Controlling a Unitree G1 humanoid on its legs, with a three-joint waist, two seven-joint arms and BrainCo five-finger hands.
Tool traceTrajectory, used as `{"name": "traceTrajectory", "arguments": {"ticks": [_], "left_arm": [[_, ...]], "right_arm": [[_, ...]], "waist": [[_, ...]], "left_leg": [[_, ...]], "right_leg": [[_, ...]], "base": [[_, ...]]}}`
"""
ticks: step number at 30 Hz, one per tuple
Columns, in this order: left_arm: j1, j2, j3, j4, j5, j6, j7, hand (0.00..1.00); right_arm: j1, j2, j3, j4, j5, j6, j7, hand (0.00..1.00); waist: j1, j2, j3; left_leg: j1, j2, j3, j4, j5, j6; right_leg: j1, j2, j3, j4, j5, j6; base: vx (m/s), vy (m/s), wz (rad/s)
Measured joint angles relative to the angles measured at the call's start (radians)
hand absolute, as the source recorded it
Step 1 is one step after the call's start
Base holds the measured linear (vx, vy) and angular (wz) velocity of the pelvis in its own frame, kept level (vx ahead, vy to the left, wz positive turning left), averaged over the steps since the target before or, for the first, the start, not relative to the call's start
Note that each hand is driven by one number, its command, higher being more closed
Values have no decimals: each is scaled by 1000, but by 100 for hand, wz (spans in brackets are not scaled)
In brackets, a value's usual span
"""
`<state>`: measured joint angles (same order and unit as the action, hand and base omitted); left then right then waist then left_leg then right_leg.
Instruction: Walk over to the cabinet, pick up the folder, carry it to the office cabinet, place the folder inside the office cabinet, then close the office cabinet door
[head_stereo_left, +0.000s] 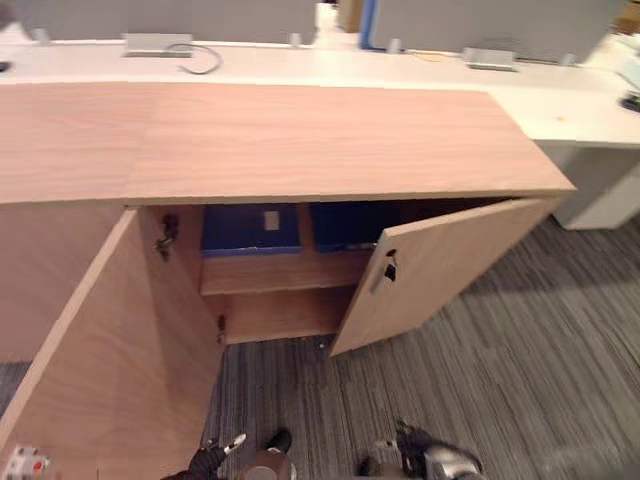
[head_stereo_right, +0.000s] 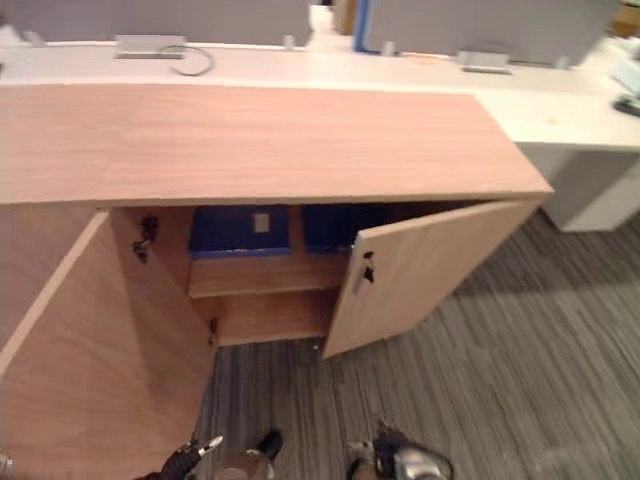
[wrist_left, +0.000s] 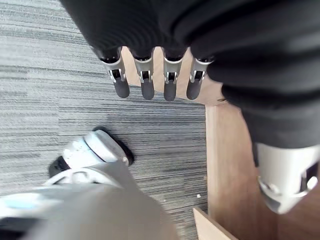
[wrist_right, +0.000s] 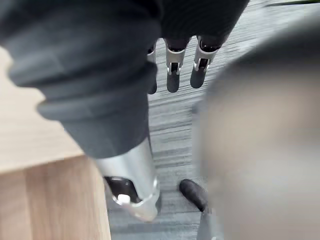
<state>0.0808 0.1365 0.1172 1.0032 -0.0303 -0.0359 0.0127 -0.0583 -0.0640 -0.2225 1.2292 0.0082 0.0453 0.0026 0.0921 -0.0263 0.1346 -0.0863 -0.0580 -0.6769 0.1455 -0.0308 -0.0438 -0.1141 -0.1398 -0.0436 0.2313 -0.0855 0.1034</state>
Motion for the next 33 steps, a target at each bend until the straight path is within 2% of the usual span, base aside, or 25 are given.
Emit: {"name": "traceTrajectory", "arguments": {"ticks": [1,2,3,5,6,7,10,12,16,17,18,19,20,21,22,24,28,30,31,32,33], "left_arm": [[-13,4,13,-10,0,0,1,0],[-27,-16,43,-9,0,1,6,0],[-27,-31,48,-18,0,0,7,0],[-19,-102,84,-25,-3,-5,15,0],[-19,-105,90,-26,-7,-9,16,0],[-17,-109,100,-32,-25,-11,18,0],[-7,-108,105,-28,-58,-14,24,0],[-8,-105,98,-21,-60,-16,26,0],[-7,-85,71,-6,-145,-19,29,0],[-7,-69,52,2,-159,-22,31,0],[-8,-60,41,5,-160,-24,31,0],[-16,-45,37,9,-164,-28,35,0],[-20,-39,31,10,-164,-29,38,0],[-20,-36,29,10,-164,-30,38,0],[-19,-34,19,14,-155,-34,37,0],[-20,-31,14,19,-137,-35,37,0],[-26,-28,-13,14,-130,-37,37,0],[-33,-25,-17,6,-127,-37,36,0],[-36,-24,-17,6,-120,-37,34,0],[-35,-23,-20,10,-108,-35,34,0],[-33,-23,-26,15,-97,-33,34,0]], "right_arm": [[32,7,-40,-9,45,2,-17,0],[57,11,-81,-29,91,-1,-21,0],[67,14,-100,-41,94,0,-26,0],[83,19,-157,-61,115,-7,-25,0],[85,20,-163,-61,116,-7,-25,0],[87,30,-183,-60,116,-7,-25,0],[93,40,-222,-60,131,-10,-26,0],[94,43,-230,-60,131,-12,-27,0],[93,51,-228,-59,132,-28,-27,0],[90,62,-229,-56,135,-31,-29,0],[88,66,-229,-55,139,-32,-30,0],[82,70,-227,-53,153,-35,-33,0],[79,67,-226,-49,168,-37,-34,0],[79,67,-226,-47,168,-38,-34,0],[80,64,-225,-46,176,-39,-35,0],[80,62,-223,-46,199,-40,-36,0],[81,54,-218,-37,216,-39,-36,0],[77,54,-227,-36,216,-37,-35,0],[77,58,-228,-35,212,-34,-35,0],[75,64,-228,-37,207,-33,-35,0],[75,66,-228,-38,208,-34,-34,0]], "waist": [[-1,-31,-8],[-4,-29,-10],[-11,-24,-19],[-40,18,-37],[-46,20,-39],[-44,15,-40],[-47,14,-43],[-50,14,-45],[-57,5,-41],[-61,-11,-37],[-63,-18,-31],[-70,-25,-19],[-72,-21,-14],[-73,-20,-14],[-74,-19,-14],[-79,-12,-14],[-86,-17,-9],[-86,-20,2],[-79,-25,2],[-78,-34,0],[-81,-35,-1]], "left_leg": [[-4,-27,-13,2,-12,-18],[1,-25,-19,2,-33,-39],[-1,-9,5,1,-37,-43],[-10,55,138,48,-47,-65],[-6,75,152,34,-52,-73],[5,112,146,-2,-40,-104],[19,149,136,-41,-30,-121],[18,149,133,-41,-29,-124],[10,133,127,-30,-16,-129],[-16,128,233,-23,14,-112],[-22,135,320,-16,16,-95],[-59,175,540,64,-10,-45],[-94,241,747,159,-38,-6],[-96,255,787,177,-40,-1],[-101,285,908,222,-38,0],[-101,258,943,216,-37,-5],[-135,156,901,179,-12,29],[-152,132,893,175,-1,44],[-145,110,888,134,21,49],[-100,66,875,25,81,52],[-67,43,862,-58,126,54]], "right_leg": [[-2,-26,24,-38,6,-2],[-2,-36,-14,-6,13,23],[-5,-35,-44,-7,-2,19],[33,2,-121,-9,-28,-5],[39,16,-135,-8,-34,-13],[47,40,-152,-11,-41,-23],[67,70,-172,-21,-44,-39],[83,76,-187,-25,-47,-44],[143,68,-256,-64,-48,-47],[155,45,-297,-75,-48,-48],[161,37,-317,-77,-46,-51],[173,31,-345,-78,-45,-52],[185,30,-365,-78,-45,-52],[188,29,-366,-78,-45,-52],[197,17,-372,-78,-50,-43],[192,-8,-371,-70,-71,-18],[185,-68,-390,-70,-71,-11],[204,-86,-433,-79,-55,3],[207,-100,-453,-87,-48,13],[208,-117,-467,-96,-42,5],[210,-124,-480,-103,-42,3]], "base": [[33,-387,102],[33,-382,95],[28,-287,95],[85,-255,85],[122,-238,55],[108,-213,28],[122,-176,15],[139,-178,29],[74,-84,54],[29,-18,74],[39,7,84],[5,31,62],[-5,38,50],[-30,82,30],[-27,155,23],[-17,191,28],[39,196,59],[45,140,81],[27,110,53],[17,86,51],[32,40,58]]}}
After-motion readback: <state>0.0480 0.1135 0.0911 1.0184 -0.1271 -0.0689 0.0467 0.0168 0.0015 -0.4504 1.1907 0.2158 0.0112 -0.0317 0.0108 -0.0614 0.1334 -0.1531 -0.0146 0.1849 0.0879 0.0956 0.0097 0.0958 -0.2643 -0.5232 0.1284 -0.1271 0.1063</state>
